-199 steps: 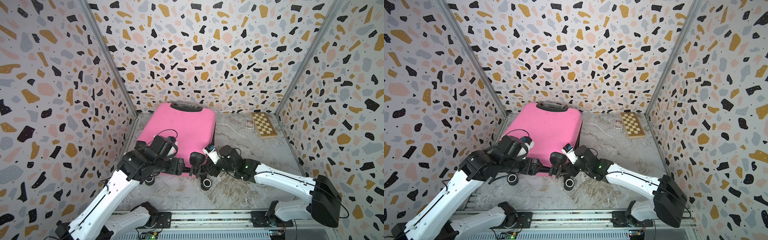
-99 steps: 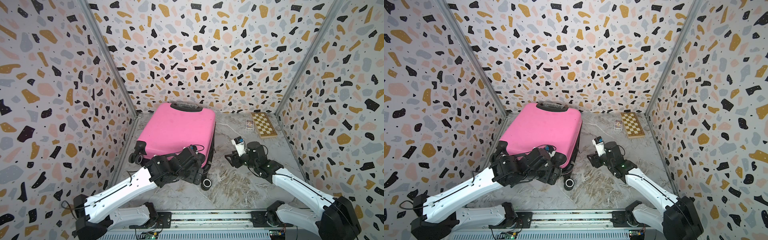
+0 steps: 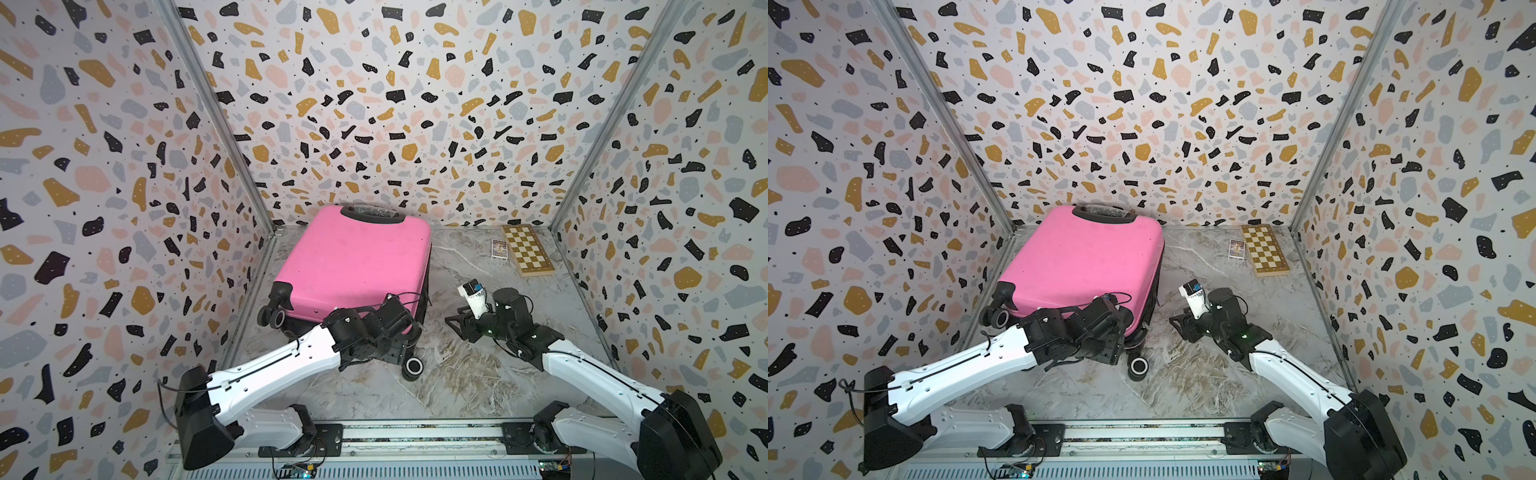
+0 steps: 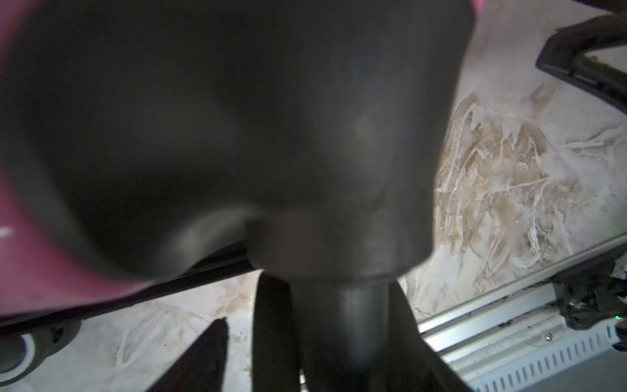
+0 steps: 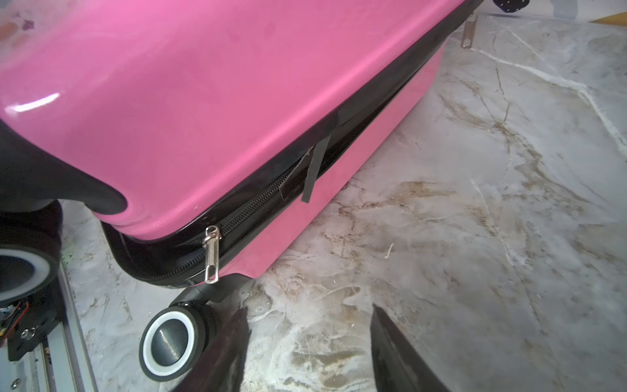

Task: Close the suitcase zippers
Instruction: Zip the zipper on the suitcase.

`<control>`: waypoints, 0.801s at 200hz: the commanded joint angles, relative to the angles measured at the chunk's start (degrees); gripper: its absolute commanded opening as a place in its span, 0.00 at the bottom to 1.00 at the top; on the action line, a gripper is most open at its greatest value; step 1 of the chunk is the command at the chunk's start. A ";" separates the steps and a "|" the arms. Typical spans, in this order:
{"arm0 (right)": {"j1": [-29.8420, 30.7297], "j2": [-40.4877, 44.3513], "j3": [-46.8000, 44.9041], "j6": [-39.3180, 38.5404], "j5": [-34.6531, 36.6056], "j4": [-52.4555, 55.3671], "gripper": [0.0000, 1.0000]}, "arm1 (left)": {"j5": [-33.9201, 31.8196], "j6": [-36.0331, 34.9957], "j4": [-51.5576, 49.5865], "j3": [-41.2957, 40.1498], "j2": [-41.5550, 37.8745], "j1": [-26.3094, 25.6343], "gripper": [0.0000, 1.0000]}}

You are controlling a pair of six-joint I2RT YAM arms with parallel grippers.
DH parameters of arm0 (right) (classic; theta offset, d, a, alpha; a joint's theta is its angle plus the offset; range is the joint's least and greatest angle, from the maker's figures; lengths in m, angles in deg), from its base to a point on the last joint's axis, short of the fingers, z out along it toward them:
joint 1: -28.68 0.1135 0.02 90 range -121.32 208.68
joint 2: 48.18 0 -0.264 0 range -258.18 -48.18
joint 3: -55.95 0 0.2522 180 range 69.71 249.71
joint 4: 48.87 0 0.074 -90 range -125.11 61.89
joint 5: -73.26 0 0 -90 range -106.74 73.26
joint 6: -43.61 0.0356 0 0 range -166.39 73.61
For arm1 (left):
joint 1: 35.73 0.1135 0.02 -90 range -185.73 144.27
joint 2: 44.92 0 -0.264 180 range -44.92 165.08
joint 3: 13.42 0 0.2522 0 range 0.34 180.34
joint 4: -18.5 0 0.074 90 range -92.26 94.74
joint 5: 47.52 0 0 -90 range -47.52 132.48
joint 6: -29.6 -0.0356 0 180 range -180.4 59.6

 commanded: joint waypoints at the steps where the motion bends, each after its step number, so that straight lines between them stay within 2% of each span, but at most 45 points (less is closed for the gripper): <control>1: -0.01 -0.69 -0.05 -1.25 -2.33 -1.76 0.57 | 4.93 -0.63 1.62 -1.49 -1.91 -0.27 0.56; 26: 0.62 -1.65 -1.13 -2.40 -5.57 -4.77 0.55 | 4.56 -2.04 1.40 -1.22 -2.58 -0.27 0.30; 44: 2.09 -1.89 -1.49 -3.81 -6.64 -6.28 0.54 | 1.44 -2.34 -1.29 1.58 -3.52 -0.27 0.20; 81: 6.57 -2.02 -1.23 -7.17 -8.75 -7.53 0.52 | -3.55 -2.86 -4.64 4.99 -6.23 -0.29 0.20; 115: 7.47 -2.98 -1.27 -7.26 -9.71 -8.87 0.50 | -2.56 -3.24 -3.67 4.59 -7.41 -0.28 0.19; 160: 7.73 -7.92 0.68 -6.99 -16.62 -9.36 0.46 | -1.84 -3.00 -3.33 4.69 -7.86 -0.24 0.18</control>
